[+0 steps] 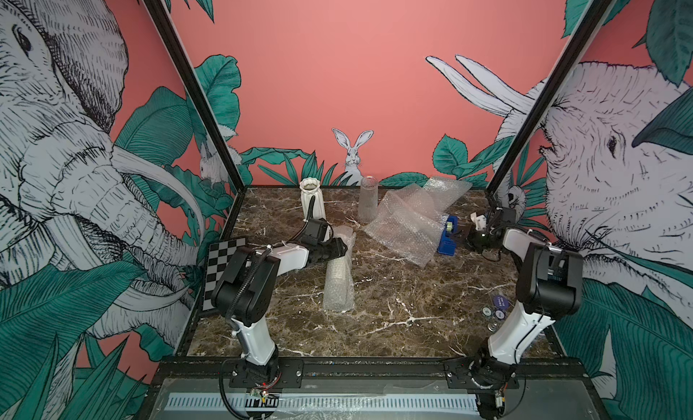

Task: Wrap vases in bubble wrap
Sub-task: Tear off the tape using the Tape Cutter.

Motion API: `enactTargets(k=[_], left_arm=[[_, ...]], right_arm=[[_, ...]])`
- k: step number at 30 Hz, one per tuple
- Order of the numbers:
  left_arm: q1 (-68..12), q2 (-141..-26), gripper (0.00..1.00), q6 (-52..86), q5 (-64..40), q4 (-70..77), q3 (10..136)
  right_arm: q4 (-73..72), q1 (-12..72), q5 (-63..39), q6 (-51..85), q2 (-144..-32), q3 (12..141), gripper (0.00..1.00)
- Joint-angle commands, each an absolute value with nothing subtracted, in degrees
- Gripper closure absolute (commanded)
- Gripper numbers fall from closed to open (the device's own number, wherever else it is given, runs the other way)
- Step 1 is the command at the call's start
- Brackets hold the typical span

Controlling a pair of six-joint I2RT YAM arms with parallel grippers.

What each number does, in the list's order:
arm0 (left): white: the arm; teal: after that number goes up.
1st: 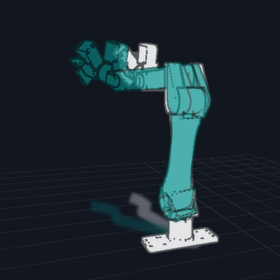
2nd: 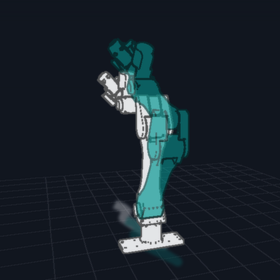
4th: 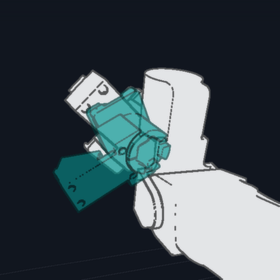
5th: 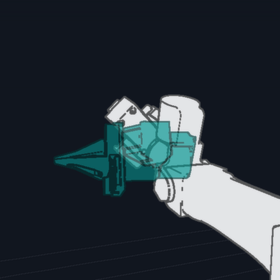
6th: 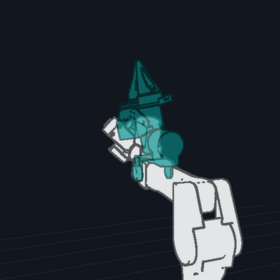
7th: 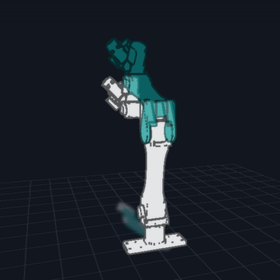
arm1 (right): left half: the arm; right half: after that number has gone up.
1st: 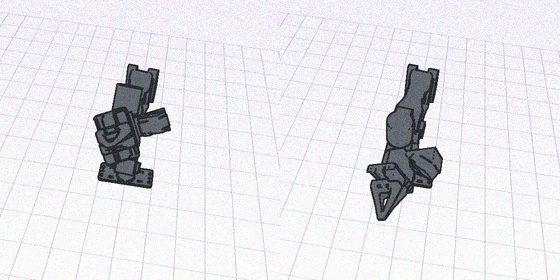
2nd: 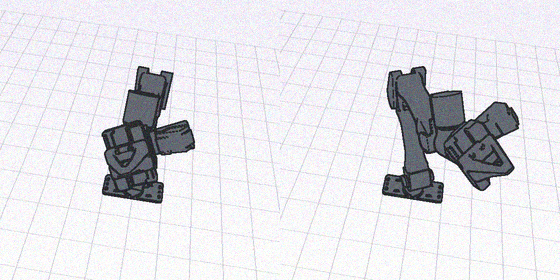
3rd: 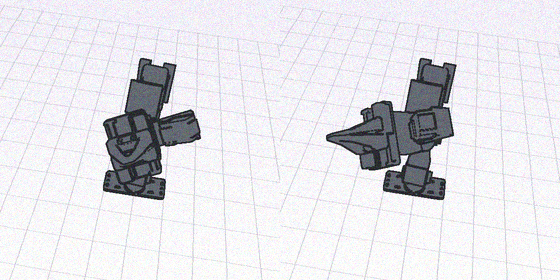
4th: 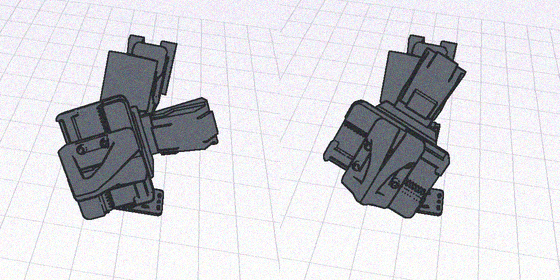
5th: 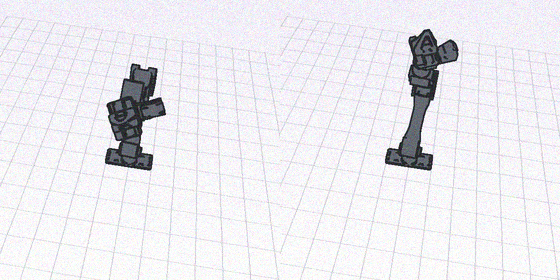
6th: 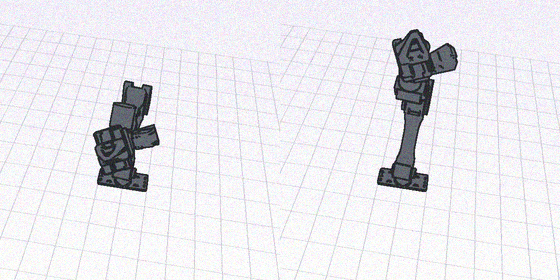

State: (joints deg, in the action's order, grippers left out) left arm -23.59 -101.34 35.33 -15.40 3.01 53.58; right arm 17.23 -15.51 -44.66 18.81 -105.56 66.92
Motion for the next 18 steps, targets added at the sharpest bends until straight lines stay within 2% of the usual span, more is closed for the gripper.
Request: enactTargets(k=[1, 18], left_arm=[[-23.9, -100.1, 0.46, 35.2, -15.4, -1.0, 52.7], [-23.9, -99.9, 0.46, 35.4, -15.0, -1.1, 52.6]], right_arm=[[15.7, -15.8, -48.0, 17.5, -106.7, 68.7, 0.71], [15.0, -15.9, -50.3, 17.6, -111.0, 69.5, 0.77]])
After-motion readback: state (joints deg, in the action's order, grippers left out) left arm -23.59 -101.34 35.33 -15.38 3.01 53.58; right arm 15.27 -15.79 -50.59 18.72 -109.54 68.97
